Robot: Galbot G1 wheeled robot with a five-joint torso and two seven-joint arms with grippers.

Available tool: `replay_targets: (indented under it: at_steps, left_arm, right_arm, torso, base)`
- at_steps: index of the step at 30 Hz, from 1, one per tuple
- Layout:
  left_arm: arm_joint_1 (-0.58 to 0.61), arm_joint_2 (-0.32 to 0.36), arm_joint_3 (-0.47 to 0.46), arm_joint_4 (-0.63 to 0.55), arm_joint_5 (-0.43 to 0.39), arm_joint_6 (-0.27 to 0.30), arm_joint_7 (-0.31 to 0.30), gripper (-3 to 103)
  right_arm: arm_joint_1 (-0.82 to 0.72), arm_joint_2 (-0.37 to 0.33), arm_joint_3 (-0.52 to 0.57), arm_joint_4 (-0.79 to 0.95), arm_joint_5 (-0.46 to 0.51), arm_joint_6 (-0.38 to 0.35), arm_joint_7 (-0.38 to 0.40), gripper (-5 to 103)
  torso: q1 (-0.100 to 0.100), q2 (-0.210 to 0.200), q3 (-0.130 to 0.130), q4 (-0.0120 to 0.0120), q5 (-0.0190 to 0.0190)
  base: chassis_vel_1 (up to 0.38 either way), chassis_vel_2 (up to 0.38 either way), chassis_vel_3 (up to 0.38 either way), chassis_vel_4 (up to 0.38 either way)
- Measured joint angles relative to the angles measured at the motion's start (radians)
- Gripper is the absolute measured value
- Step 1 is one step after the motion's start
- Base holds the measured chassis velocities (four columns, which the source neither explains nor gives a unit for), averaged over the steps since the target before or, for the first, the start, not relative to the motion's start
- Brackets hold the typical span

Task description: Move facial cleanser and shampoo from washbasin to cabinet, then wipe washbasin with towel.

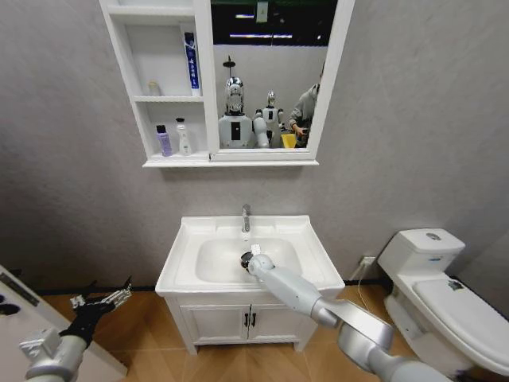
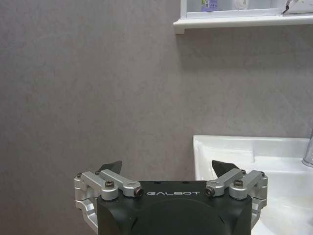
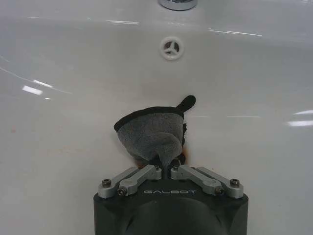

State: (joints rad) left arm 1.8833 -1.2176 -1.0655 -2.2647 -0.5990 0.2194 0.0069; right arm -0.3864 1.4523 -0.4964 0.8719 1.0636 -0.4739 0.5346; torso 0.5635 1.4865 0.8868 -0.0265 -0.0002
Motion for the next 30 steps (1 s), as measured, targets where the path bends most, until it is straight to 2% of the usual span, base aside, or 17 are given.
replay_targets:
  at_steps: [1, 2, 9, 13, 19, 21, 22, 25, 30]
  left_arm:
    - [0.000, 0.000, 0.000, 0.000, 0.000, 0.000, 0.000, 100]
    - [0.000, 0.000, 0.000, 0.000, 0.000, 0.000, 0.000, 100]
    - [0.000, 0.000, 0.000, 0.000, 0.000, 0.000, 0.000, 100]
    - [0.000, 0.000, 0.000, 0.000, 0.000, 0.000, 0.000, 100]
    - [0.000, 0.000, 0.000, 0.000, 0.000, 0.000, 0.000, 100]
    - [0.000, 0.000, 0.000, 0.000, 0.000, 0.000, 0.000, 100]
    - [0.000, 0.000, 0.000, 0.000, 0.000, 0.000, 0.000, 100]
    - [0.000, 0.000, 0.000, 0.000, 0.000, 0.000, 0.000, 100]
    - [0.000, 0.000, 0.000, 0.000, 0.000, 0.000, 0.000, 100]
  right_arm:
    - [0.000, 0.000, 0.000, 0.000, 0.000, 0.000, 0.000, 3]
    - [-0.003, 0.029, 0.008, -0.023, -0.021, 0.028, -0.028, 3]
    - [0.014, 0.127, 0.020, -0.079, -0.075, 0.090, -0.104, 3]
    - [0.019, 0.129, 0.012, -0.045, -0.063, 0.091, -0.092, 3]
    - [-0.006, 0.071, -0.002, 0.000, -0.065, 0.061, -0.036, 3]
    - [-0.031, 0.011, -0.005, 0.041, -0.065, 0.036, -0.001, 3]
    - [-0.031, 0.011, -0.005, 0.041, -0.065, 0.036, -0.001, 3]
    - [-0.060, -0.053, 0.001, 0.083, -0.062, 0.011, 0.039, 3]
    - [-0.065, -0.102, 0.002, 0.118, -0.070, -0.015, 0.077, 3]
  torso:
    - [0.000, 0.000, 0.000, 0.0000, 0.0000]
    - [0.000, 0.000, 0.000, 0.0000, 0.0000]
    - [0.000, 0.000, 0.000, 0.0005, 0.0001]
    - [0.000, 0.000, 0.000, 0.0005, 0.0001]
    - [0.000, 0.000, 0.000, 0.0002, 0.0002]
    - [0.000, 0.000, 0.000, -0.0003, 0.0002]
    - [0.000, 0.000, 0.000, -0.0003, 0.0002]
    - [0.000, 0.000, 0.000, 0.0000, 0.0004]
    - [0.000, 0.000, 0.000, 0.0002, 0.0005]
  base:
    - [0.000, 0.000, 0.000, 0.000]
    - [0.000, 0.000, 0.000, 0.000]
    - [0.000, 0.000, 0.000, 0.000]
    - [0.000, 0.000, 0.000, 0.000]
    - [0.000, 0.000, 0.000, 0.000]
    - [0.000, 0.000, 0.000, 0.000]
    - [0.000, 0.000, 0.000, 0.000]
    - [0.000, 0.000, 0.000, 0.000]
    - [0.000, 0.000, 0.000, 0.000]
